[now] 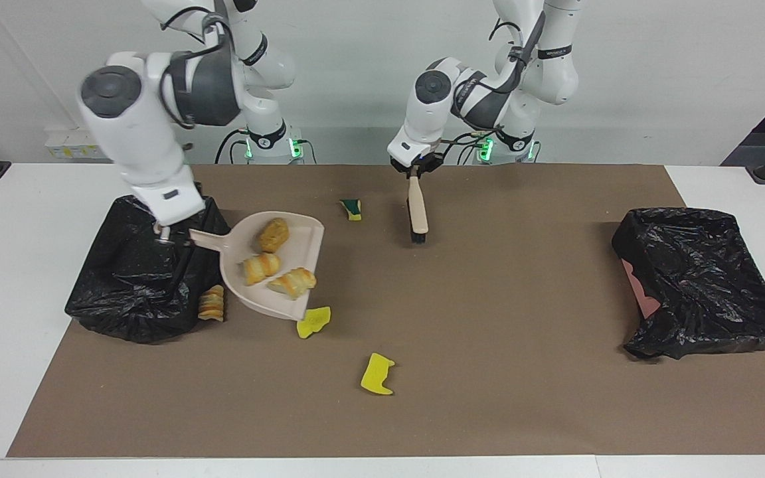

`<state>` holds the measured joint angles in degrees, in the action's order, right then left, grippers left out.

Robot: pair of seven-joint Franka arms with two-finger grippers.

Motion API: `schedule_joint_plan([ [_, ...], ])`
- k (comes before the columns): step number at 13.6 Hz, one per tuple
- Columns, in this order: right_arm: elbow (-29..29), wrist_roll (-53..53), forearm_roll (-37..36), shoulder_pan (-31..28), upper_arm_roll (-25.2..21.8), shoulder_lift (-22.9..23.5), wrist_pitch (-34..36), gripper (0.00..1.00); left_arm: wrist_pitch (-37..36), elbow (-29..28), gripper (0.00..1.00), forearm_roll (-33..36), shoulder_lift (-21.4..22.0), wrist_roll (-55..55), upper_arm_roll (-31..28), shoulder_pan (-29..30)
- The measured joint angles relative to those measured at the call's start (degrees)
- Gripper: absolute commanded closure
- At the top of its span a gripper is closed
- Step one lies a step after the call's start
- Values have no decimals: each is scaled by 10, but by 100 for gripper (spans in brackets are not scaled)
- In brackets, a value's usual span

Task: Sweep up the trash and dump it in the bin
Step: 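Tip the dustpan with the right gripper over the nearer-right trash bag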

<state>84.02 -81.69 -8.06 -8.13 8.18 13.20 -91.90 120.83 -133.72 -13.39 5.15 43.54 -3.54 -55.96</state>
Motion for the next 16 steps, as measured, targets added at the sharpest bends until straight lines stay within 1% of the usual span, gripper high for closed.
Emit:
schedule_joint_plan([
  [1,0,-34,-1,-24,0,-2,1,100,20,-11,100,-1,-1,21,0,-18],
  [3,0,-103,-7,-72,-2,-3,2,100,37,-20,100,-1,-3,56,0,-48],
  [6,0,-197,-49,-133,-4,-3,2,100,50,-23,99,-1,-17,90,0,-70],
  [7,0,-214,-69,-149,-4,-4,1,100,61,-22,77,-1,-26,96,0,-76],
  [9,0,-224,-133,-164,-4,-6,-4,100,69,-19,11,-1,-31,97,-2,-77],
  [10,1,-224,-166,-164,-4,-8,-6,100,69,-18,0,-1,-31,97,-6,-77],
  [12,22,-204,-244,-161,-1,-18,-23,100,74,-9,0,-1,-30,87,-13,-65],
  [13,50,-170,-285,-160,1,-31,-41,100,74,3,0,-1,-30,66,-15,-45],
  [16,170,-47,-383,-138,3,-94,-93,100,50,49,0,21,-31,-25,-20,32],
])
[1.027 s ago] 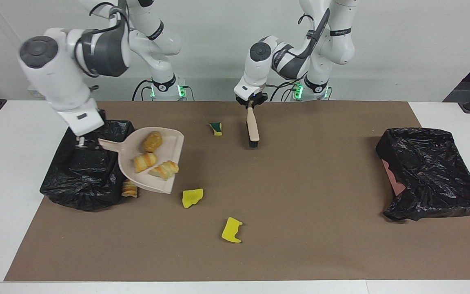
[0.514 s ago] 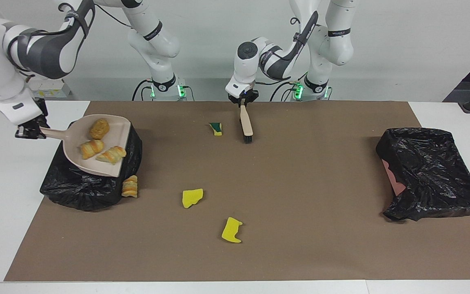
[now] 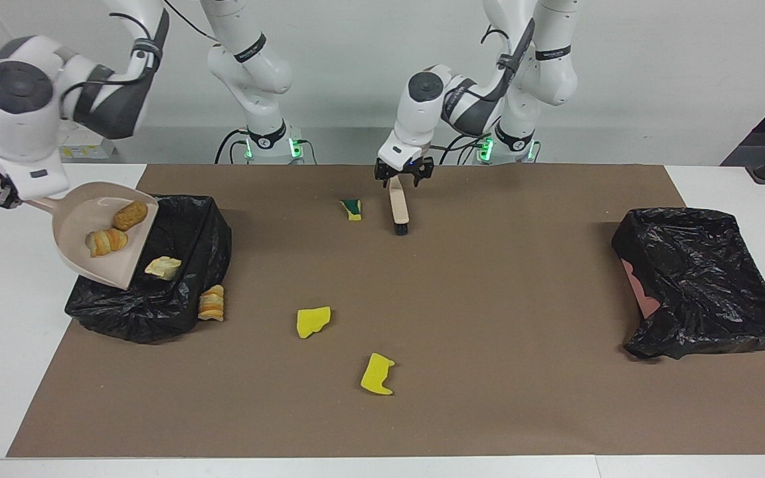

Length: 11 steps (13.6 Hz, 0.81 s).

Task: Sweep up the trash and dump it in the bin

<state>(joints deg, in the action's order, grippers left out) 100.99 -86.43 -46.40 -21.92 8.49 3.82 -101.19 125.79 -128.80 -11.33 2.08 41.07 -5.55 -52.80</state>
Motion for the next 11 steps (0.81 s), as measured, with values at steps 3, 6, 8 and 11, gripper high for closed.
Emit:
schedule_joint_plan([
  [3,57,40,-33,22,1,-43,-4,100,-24,52,0,28,0,-104,-3,95],
  [6,53,39,-35,23,2,-54,-5,100,-109,143,0,44,1,-206,-5,187],
  [8,37,36,-30,24,3,-58,-5,100,-171,211,0,56,3,-258,-5,238],
  [11,21,29,38,34,18,-64,-5,100,-235,291,0,58,4,-332,-5,300],
])
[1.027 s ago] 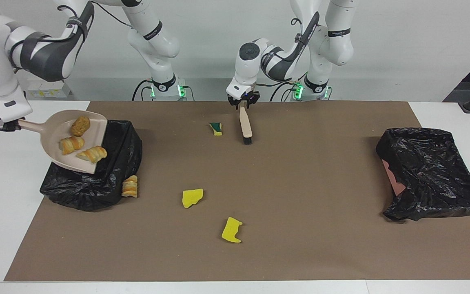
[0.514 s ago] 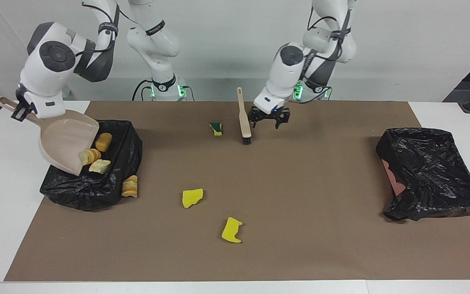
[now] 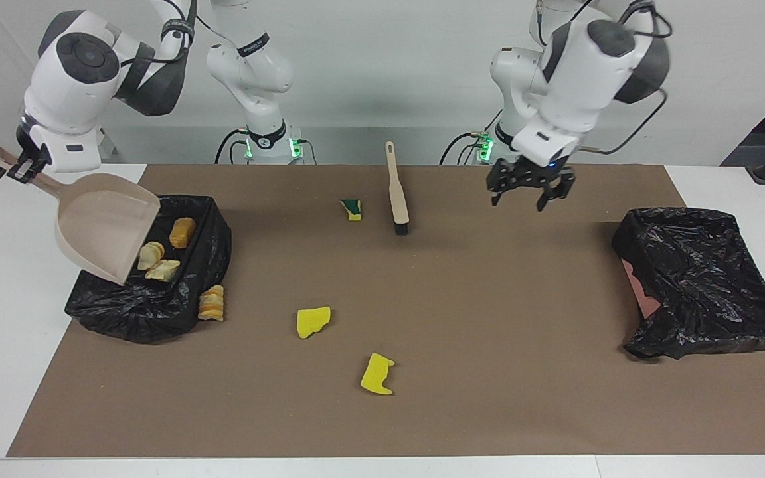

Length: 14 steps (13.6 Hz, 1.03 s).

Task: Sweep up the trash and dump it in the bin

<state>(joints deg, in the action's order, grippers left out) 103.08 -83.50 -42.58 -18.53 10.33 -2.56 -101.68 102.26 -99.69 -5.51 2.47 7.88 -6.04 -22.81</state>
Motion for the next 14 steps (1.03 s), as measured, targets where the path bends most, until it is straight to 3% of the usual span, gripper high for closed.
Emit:
schedule_joint_plan([
  [6,-1,102,229,13,21,1,-11,100,-90,92,0,50,0,-156,-1,96],
  [10,4,325,300,84,24,8,-12,100,-100,105,0,53,-3,-193,-2,113],
  [14,6,562,341,166,26,45,-18,100,-100,117,0,32,-11,-195,-1,133],
])
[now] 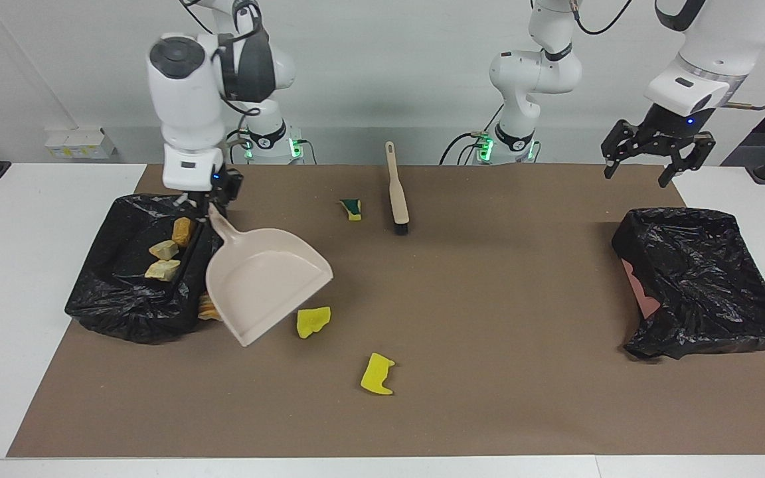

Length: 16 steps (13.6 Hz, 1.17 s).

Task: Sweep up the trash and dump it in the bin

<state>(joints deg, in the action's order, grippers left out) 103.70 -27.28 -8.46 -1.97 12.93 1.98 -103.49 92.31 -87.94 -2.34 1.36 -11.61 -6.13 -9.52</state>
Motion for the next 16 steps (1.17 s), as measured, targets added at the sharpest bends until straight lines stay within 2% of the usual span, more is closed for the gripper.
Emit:
schedule_joint_plan([
  [7,-1,373,74,148,1,82,-87,100,-3,1,0,-2,0,0,5,1],
  [11,-17,494,85,210,0,125,-103,100,-6,1,0,-3,0,0,7,1],
  [13,-40,539,85,235,0,166,-106,100,-6,1,0,-3,0,0,8,1],
  [15,-87,574,84,251,0,218,-114,100,-7,1,0,-3,0,0,8,1],
  [16,-108,585,84,256,-1,239,-115,60,-9,1,0,-3,0,0,8,1],
])
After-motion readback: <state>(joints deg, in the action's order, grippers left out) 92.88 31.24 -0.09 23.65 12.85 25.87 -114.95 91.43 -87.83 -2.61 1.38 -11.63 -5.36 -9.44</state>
